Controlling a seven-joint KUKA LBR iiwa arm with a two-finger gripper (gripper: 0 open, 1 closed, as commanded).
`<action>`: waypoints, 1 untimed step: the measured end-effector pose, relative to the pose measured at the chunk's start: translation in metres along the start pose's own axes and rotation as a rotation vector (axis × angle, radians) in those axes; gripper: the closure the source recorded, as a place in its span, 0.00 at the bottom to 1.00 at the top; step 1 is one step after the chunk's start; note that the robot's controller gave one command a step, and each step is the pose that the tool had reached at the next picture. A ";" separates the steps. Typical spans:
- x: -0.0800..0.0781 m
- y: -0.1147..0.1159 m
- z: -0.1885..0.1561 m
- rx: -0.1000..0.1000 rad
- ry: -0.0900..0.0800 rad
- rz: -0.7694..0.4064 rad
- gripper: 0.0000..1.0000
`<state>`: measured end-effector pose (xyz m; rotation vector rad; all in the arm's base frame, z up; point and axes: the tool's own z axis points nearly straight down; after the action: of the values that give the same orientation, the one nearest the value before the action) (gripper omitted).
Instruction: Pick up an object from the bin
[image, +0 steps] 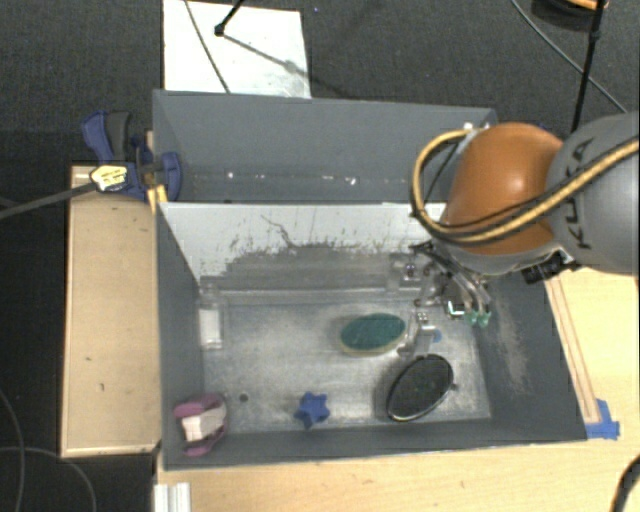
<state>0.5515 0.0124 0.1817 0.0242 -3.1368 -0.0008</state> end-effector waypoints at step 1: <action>0.006 -0.003 0.097 0.000 -0.002 0.064 0.00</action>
Offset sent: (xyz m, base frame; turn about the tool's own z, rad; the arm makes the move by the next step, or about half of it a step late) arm -0.0055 -0.0036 -0.0932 0.0671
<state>0.5450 0.0088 0.0851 -0.0767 -3.1381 -0.0014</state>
